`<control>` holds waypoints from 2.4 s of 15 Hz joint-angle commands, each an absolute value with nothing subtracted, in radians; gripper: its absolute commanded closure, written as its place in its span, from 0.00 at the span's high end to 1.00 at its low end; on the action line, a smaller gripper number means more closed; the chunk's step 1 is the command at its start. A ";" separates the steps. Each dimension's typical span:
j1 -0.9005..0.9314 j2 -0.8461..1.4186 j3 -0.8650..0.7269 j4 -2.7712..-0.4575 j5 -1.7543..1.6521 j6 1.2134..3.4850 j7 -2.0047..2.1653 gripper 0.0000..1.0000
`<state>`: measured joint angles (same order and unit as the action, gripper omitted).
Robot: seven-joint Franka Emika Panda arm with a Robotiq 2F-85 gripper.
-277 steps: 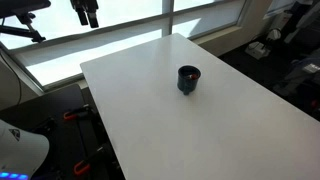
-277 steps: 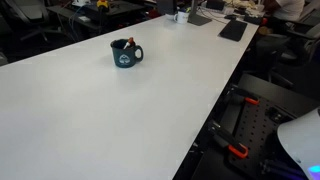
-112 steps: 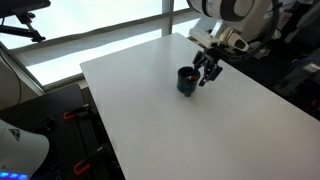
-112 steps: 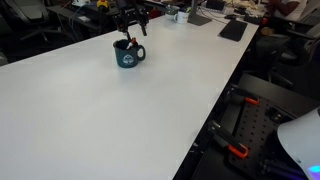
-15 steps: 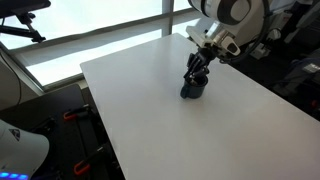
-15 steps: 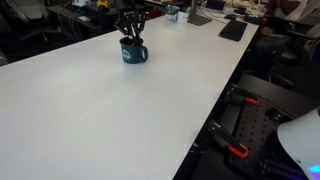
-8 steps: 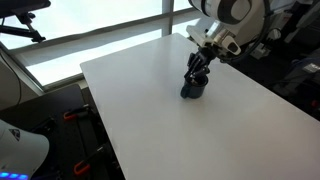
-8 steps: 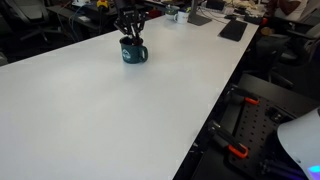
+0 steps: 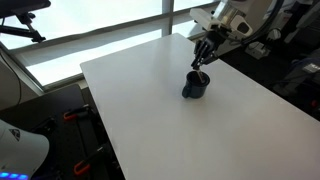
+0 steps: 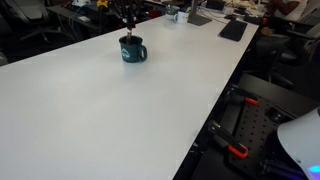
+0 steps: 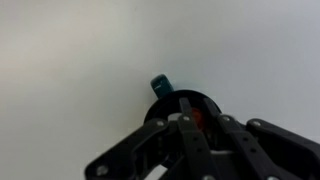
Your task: Remove the marker from the cup and put it on the table
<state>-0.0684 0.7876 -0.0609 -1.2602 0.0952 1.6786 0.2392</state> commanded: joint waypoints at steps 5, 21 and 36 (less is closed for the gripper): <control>-0.029 0.615 -0.064 -1.396 0.066 1.769 0.236 0.04; 0.002 0.654 0.029 -1.385 0.078 1.689 0.001 0.04; -0.048 0.903 0.007 -1.239 0.098 1.632 0.043 0.04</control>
